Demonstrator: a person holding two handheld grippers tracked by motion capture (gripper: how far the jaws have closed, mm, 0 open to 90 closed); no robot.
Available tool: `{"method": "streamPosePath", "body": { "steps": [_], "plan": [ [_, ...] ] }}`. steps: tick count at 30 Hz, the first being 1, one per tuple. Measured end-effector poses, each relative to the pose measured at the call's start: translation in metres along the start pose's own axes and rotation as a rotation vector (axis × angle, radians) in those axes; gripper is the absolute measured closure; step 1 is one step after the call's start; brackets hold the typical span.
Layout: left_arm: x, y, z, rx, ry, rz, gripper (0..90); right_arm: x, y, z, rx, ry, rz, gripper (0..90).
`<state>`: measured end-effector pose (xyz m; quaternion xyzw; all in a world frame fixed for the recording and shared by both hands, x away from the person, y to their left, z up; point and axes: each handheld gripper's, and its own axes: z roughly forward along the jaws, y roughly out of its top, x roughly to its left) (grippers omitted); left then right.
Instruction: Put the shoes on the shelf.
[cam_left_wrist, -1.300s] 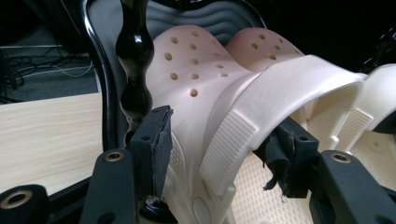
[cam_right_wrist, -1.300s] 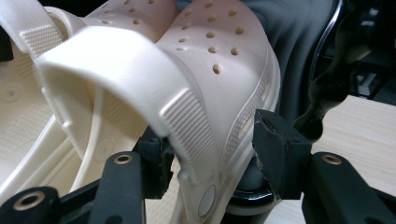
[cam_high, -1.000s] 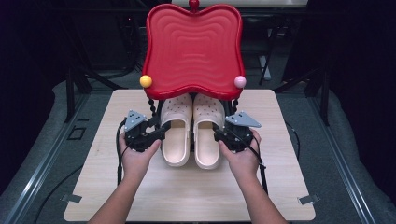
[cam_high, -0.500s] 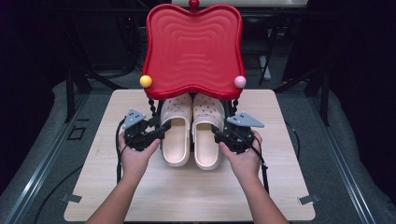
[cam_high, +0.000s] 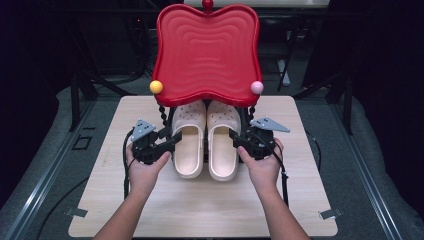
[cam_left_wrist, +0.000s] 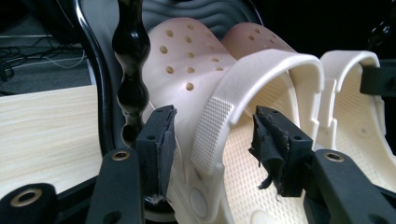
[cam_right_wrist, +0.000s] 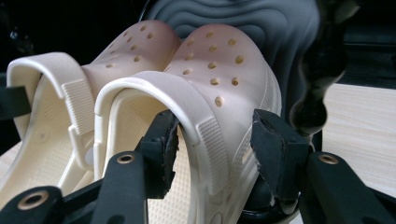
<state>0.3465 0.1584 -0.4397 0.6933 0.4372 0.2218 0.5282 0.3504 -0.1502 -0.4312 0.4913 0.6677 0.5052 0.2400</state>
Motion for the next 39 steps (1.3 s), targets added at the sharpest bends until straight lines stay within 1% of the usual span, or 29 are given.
{"method": "streamPosePath", "body": {
  "steps": [2, 5, 6, 7, 8, 9, 10, 11, 12, 13, 15, 16, 18, 19, 21, 22, 24, 26, 27, 28, 29, 30, 34, 35, 36, 37, 38, 39],
  "plan": [
    [-0.001, -0.002, 0.0, 0.004, -0.006, 0.004, 51.1, -0.001, 0.0, 0.0, 0.001, 0.006, 0.007, 51.2],
    [-0.001, -0.004, -0.001, 0.014, -0.009, 0.004, 56.2, 0.0, -0.002, -0.001, -0.013, -0.001, -0.008, 51.9],
    [-0.001, -0.007, 0.0, 0.026, 0.009, 0.002, 57.6, 0.002, -0.005, -0.002, -0.013, -0.002, -0.021, 53.7],
    [-0.001, -0.009, 0.001, 0.036, 0.011, -0.002, 60.1, 0.002, -0.006, -0.002, -0.006, -0.001, -0.026, 54.9],
    [0.0, -0.01, 0.002, 0.04, 0.017, -0.002, 64.4, 0.004, -0.007, -0.002, -0.001, 0.001, -0.027, 56.3],
    [0.0, -0.012, 0.003, 0.048, 0.016, -0.004, 67.0, 0.005, -0.009, -0.001, 0.003, -0.001, -0.032, 58.5],
    [0.0, -0.013, 0.004, 0.043, 0.022, -0.001, 71.5, 0.006, -0.011, 0.0, 0.017, -0.004, -0.038, 61.5],
    [0.0, -0.013, 0.004, 0.043, 0.022, -0.001, 72.8, 0.006, -0.011, 0.0, 0.017, -0.004, -0.038, 61.5],
    [0.0, -0.013, 0.005, 0.038, 0.021, -0.001, 73.8, 0.008, -0.014, 0.002, 0.045, -0.005, -0.051, 69.6],
    [0.0, -0.012, 0.005, 0.044, 0.025, 0.007, 74.5, 0.009, -0.015, 0.002, 0.04, -0.009, -0.052, 70.5],
    [-0.001, -0.012, 0.006, 0.037, 0.026, 0.015, 75.7, 0.01, -0.016, 0.003, 0.028, -0.027, -0.052, 73.3],
    [-0.001, -0.011, 0.007, 0.041, 0.027, 0.014, 76.1, 0.01, -0.015, 0.003, 0.02, -0.035, -0.05, 74.3],
    [-0.002, -0.01, 0.011, 0.039, 0.017, 0.018, 76.5, 0.011, -0.015, 0.006, 0.012, -0.036, -0.042, 75.3],
    [-0.004, -0.009, 0.012, 0.038, 0.022, 0.022, 76.6, 0.012, -0.015, 0.007, 0.001, -0.041, -0.041, 75.5],
    [-0.004, -0.007, 0.014, 0.033, 0.024, 0.029, 76.6, 0.015, -0.015, 0.009, -0.013, -0.06, -0.052, 75.7],
    [-0.004, -0.005, 0.016, 0.031, 0.032, 0.032, 76.6, 0.016, -0.014, 0.011, -0.023, -0.069, -0.058, 75.8],
    [-0.002, -0.004, 0.016, 0.035, 0.037, 0.028, 76.6, 0.016, -0.012, 0.014, -0.023, -0.076, -0.06, 75.8],
    [0.003, -0.002, 0.018, 0.032, 0.038, 0.013, 76.6, 0.015, -0.01, 0.015, -0.036, -0.084, -0.055, 75.8],
    [0.004, -0.002, 0.019, 0.017, 0.041, 0.006, 76.6, 0.014, -0.009, 0.016, -0.042, -0.088, -0.058, 75.7],
    [0.005, -0.001, 0.02, 0.018, 0.044, 0.008, 76.6, 0.014, -0.008, 0.018, -0.049, -0.094, -0.057, 75.7],
    [0.005, 0.0, 0.021, 0.015, 0.043, 0.005, 76.6, 0.013, -0.007, 0.019, -0.043, -0.096, -0.063, 75.6],
    [0.005, 0.0, 0.022, 0.007, 0.046, 0.005, 76.5, 0.013, -0.006, 0.02, -0.04, -0.095, -0.062, 75.6],
    [0.005, 0.0, 0.021, 0.015, 0.047, 0.012, 75.6, 0.013, -0.007, 0.021, -0.037, -0.092, -0.072, 74.3],
    [0.005, -0.001, 0.021, 0.01, 0.047, 0.012, 75.1, 0.013, -0.008, 0.019, -0.035, -0.076, -0.064, 71.7],
    [0.005, -0.001, 0.021, 0.01, 0.047, 0.012, 74.5, 0.013, -0.008, 0.019, -0.035, -0.076, -0.064, 71.7],
    [0.005, -0.001, 0.02, 0.009, 0.045, 0.015, 74.5, 0.013, -0.009, 0.02, -0.039, -0.07, -0.058, 69.8],
    [0.004, -0.001, 0.018, -0.007, 0.035, 0.009, 71.1, 0.014, -0.01, 0.018, -0.028, -0.059, -0.058, 64.5],
    [0.003, -0.002, 0.017, -0.013, 0.034, 0.01, 68.8, 0.015, -0.011, 0.017, -0.03, -0.059, -0.062, 63.2]
  ]
}}
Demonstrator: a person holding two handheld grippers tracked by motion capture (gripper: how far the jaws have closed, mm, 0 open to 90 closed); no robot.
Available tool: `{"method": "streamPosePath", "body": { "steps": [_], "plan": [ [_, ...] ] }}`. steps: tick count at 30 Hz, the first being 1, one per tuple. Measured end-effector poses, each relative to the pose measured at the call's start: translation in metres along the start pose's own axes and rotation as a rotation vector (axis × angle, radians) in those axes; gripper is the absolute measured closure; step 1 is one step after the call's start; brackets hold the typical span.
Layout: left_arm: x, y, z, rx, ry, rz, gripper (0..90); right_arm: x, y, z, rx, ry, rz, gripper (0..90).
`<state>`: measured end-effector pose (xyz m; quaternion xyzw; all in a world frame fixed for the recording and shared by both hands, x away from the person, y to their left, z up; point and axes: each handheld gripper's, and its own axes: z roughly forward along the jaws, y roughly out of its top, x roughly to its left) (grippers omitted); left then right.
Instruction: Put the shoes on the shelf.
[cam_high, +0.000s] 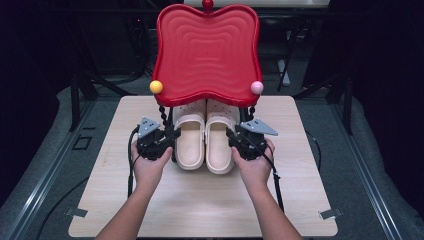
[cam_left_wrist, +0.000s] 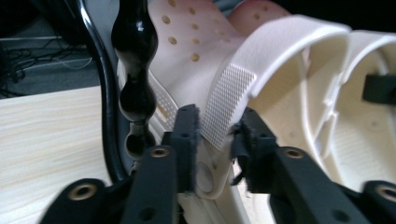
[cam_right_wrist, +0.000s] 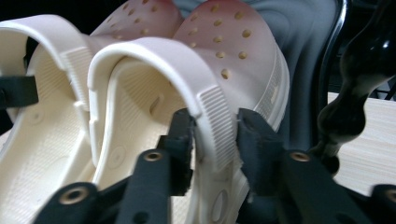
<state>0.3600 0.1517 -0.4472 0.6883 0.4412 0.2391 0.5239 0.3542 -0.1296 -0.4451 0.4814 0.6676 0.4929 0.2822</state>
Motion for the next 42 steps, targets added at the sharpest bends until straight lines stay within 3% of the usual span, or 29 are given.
{"method": "streamPosePath", "body": {
  "steps": [3, 9, 16, 17, 20, 21, 27, 32, 38, 39, 41, 42],
  "plan": [
    [-0.001, 0.0, -0.004, -0.009, 0.001, 0.001, 66.3, 0.002, -0.002, -0.004, -0.005, -0.01, -0.036, 60.0],
    [-0.001, -0.004, -0.014, -0.007, -0.012, -0.005, 63.5, 0.004, -0.002, -0.013, -0.01, -0.002, -0.044, 57.9],
    [-0.006, -0.016, -0.037, -0.003, -0.046, -0.004, 63.6, 0.011, -0.008, -0.04, -0.037, 0.038, -0.073, 58.4],
    [-0.009, -0.023, -0.045, 0.006, -0.058, -0.002, 63.4, 0.015, -0.016, -0.048, -0.008, 0.058, -0.096, 58.4],
    [-0.012, -0.032, -0.051, 0.016, -0.07, 0.005, 60.5, 0.02, -0.027, -0.055, 0.0, 0.064, -0.111, 58.2],
    [-0.015, -0.041, -0.056, 0.02, -0.076, 0.009, 60.0, 0.023, -0.04, -0.062, 0.023, 0.072, -0.135, 57.8],
    [-0.02, -0.063, -0.063, 0.055, -0.094, 0.008, 57.8, 0.025, -0.068, -0.072, 0.07, 0.083, -0.134, 57.9],
    [-0.024, -0.08, -0.059, 0.091, -0.094, -0.002, 64.2, 0.025, -0.083, -0.072, 0.094, 0.087, -0.105, 71.2],
    [-0.027, -0.093, -0.05, 0.141, -0.108, -0.006, 83.6, 0.029, -0.1, -0.057, 0.194, 0.125, -0.082, 87.2],
    [-0.028, -0.093, -0.049, 0.156, -0.11, 0.003, 86.5, 0.031, -0.102, -0.053, 0.182, 0.124, -0.075, 89.7],
    [-0.029, -0.093, -0.046, 0.15, -0.11, 0.003, 89.4, 0.032, -0.102, -0.051, 0.219, 0.136, -0.089, 90.0],
    [-0.029, -0.093, -0.044, 0.15, -0.113, 0.004, 89.6, 0.034, -0.103, -0.047, 0.194, 0.137, -0.09, 90.0]
  ]
}}
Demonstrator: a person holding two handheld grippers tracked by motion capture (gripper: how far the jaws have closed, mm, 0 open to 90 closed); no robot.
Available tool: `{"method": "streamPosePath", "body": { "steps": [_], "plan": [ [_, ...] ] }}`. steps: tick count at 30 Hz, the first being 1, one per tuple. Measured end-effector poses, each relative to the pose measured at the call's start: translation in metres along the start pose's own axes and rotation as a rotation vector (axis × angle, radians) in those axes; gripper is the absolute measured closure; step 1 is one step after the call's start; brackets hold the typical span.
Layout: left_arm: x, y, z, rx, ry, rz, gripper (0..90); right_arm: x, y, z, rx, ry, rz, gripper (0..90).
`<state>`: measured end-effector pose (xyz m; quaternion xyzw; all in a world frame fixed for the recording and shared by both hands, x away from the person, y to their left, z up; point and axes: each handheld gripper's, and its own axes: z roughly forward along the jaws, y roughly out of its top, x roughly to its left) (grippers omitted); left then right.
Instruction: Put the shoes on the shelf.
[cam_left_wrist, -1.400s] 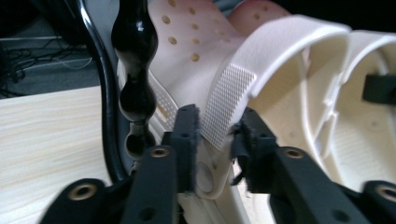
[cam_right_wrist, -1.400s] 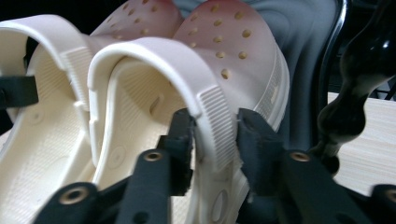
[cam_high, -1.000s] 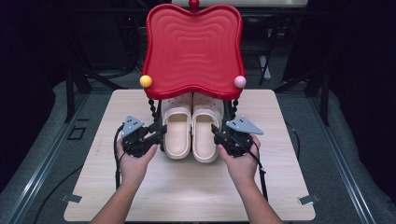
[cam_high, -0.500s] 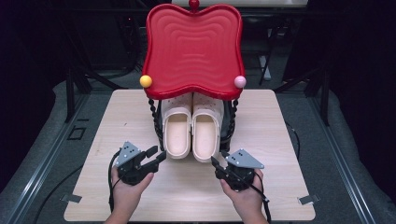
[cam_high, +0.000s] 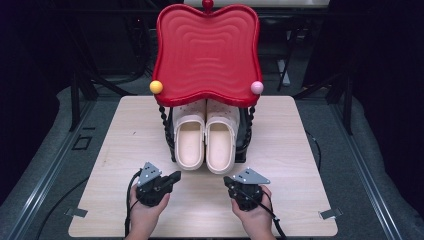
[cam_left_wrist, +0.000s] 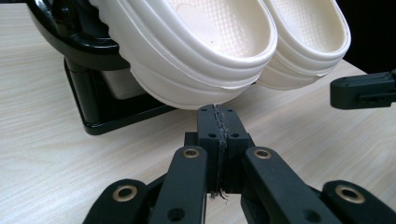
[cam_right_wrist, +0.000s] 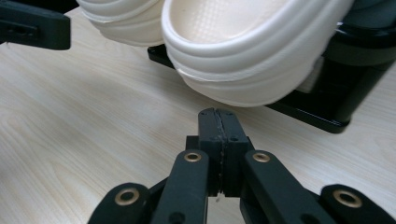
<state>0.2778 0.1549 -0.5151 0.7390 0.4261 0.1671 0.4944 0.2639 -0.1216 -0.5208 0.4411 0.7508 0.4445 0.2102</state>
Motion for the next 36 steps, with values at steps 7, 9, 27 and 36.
{"method": "streamPosePath", "body": {
  "steps": [7, 9, 27, 36],
  "plan": [
    [-0.003, 0.004, 0.01, 0.021, 0.004, 0.018, 89.9, 0.0, 0.003, 0.009, -0.022, 0.002, 0.02, 90.0],
    [-0.002, 0.006, 0.01, 0.023, 0.004, 0.02, 89.9, -0.001, 0.004, 0.007, 0.003, 0.011, 0.016, 90.0],
    [0.014, 0.033, 0.017, -0.008, 0.078, -0.021, 90.0, -0.02, 0.026, 0.012, -0.055, -0.068, 0.035, 90.0],
    [0.018, 0.051, 0.029, -0.025, 0.095, -0.015, 90.0, -0.027, 0.047, 0.024, -0.077, -0.094, 0.045, 90.0]
  ]
}}
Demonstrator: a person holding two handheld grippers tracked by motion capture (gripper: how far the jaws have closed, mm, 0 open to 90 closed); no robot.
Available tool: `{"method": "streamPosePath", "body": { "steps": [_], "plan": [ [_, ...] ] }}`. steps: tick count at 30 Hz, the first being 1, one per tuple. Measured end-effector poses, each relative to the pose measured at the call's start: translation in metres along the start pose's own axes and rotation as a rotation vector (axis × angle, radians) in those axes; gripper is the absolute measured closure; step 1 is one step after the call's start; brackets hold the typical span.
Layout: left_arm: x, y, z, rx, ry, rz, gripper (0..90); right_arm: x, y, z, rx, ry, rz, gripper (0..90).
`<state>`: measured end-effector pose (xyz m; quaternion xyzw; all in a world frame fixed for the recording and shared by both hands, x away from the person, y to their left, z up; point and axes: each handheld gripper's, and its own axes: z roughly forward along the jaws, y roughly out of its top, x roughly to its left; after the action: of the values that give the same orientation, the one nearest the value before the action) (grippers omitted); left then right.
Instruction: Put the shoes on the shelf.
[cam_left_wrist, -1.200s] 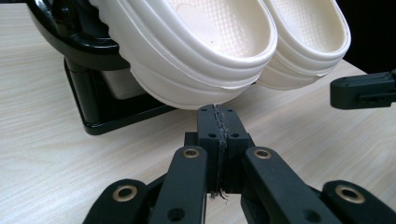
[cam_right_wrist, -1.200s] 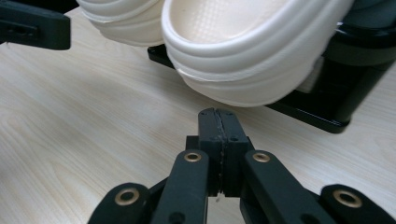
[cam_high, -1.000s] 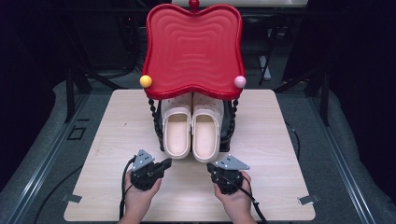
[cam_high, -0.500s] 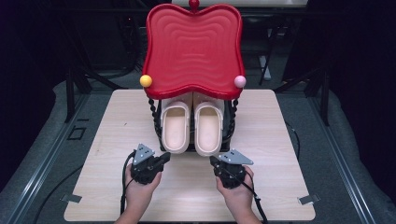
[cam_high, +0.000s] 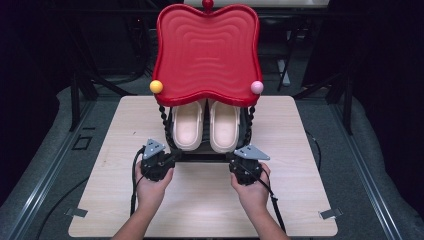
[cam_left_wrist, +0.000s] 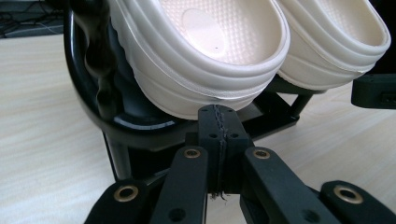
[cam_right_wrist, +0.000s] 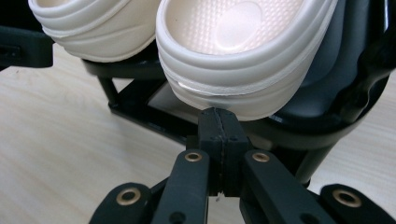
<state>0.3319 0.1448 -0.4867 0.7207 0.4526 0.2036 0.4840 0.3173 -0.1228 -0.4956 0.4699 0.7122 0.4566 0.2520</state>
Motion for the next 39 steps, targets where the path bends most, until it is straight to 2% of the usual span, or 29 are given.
{"method": "streamPosePath", "body": {
  "steps": [2, 3, 4, 6, 7, 12, 13, 15, 16, 17, 19, 20, 24, 29, 30, 32, 35, 39],
  "plan": [
    [0.0, 0.003, 0.004, -0.001, 0.001, -0.004, 90.0, -0.001, 0.003, 0.004, 0.003, -0.001, 0.005, 90.0],
    [0.001, 0.005, 0.006, 0.001, 0.003, -0.003, 90.0, -0.002, 0.004, 0.004, 0.023, -0.002, 0.0, 90.0],
    [0.002, 0.005, 0.008, 0.004, 0.007, -0.004, 90.0, -0.003, 0.004, 0.007, 0.001, -0.006, 0.008, 90.0],
    [0.003, 0.006, 0.013, 0.013, 0.01, -0.009, 90.0, -0.004, 0.006, 0.009, 0.021, -0.004, 0.019, 90.0],
    [0.003, 0.006, 0.014, 0.021, 0.008, -0.008, 90.0, -0.004, 0.005, 0.012, 0.0, -0.008, 0.026, 90.0],
    [0.004, 0.004, 0.02, 0.018, 0.011, -0.02, 90.0, -0.006, 0.008, 0.018, 0.004, -0.016, 0.031, 90.0],
    [0.003, 0.004, 0.022, 0.024, -0.003, -0.022, 90.0, -0.007, 0.01, 0.021, 0.01, -0.014, 0.035, 90.0],
    [0.002, 0.004, 0.024, 0.028, -0.005, -0.019, 90.0, -0.006, 0.011, 0.024, 0.016, -0.013, 0.03, 90.0],
    [0.001, 0.004, 0.026, 0.03, -0.008, -0.016, 90.0, -0.005, 0.011, 0.024, 0.04, -0.007, 0.033, 90.0],
    [0.001, 0.004, 0.027, 0.032, -0.007, -0.021, 90.0, -0.004, 0.011, 0.027, 0.02, -0.011, 0.031, 90.0],
    [0.001, 0.004, 0.028, 0.026, -0.006, -0.029, 90.0, -0.002, 0.012, 0.03, 0.04, -0.007, 0.035, 90.0],
    [0.001, 0.004, 0.03, 0.027, -0.01, -0.035, 90.0, -0.002, 0.011, 0.032, 0.019, -0.012, 0.039, 90.0],
    [0.002, 0.004, 0.03, 0.028, -0.009, -0.03, 89.9, 0.0, 0.012, 0.037, 0.016, -0.013, 0.036, 89.5],
    [0.004, 0.003, 0.024, 0.013, -0.006, -0.029, 89.4, 0.001, 0.011, 0.03, 0.03, -0.009, 0.014, 87.4],
    [0.006, 0.001, 0.02, 0.01, 0.005, -0.027, 89.3, 0.0, 0.01, 0.026, -0.004, -0.007, 0.026, 87.7],
    [0.009, 0.0, 0.016, 0.002, 0.009, -0.035, 89.4, 0.0, 0.009, 0.022, -0.029, -0.015, 0.021, 88.0],
    [0.013, -0.001, 0.013, -0.002, 0.017, -0.04, 89.4, -0.004, 0.008, 0.013, -0.027, -0.012, 0.024, 88.1],
    [0.017, 0.001, 0.011, -0.012, 0.029, -0.052, 89.4, -0.011, 0.008, 0.009, -0.041, -0.033, 0.03, 88.5]
  ]
}}
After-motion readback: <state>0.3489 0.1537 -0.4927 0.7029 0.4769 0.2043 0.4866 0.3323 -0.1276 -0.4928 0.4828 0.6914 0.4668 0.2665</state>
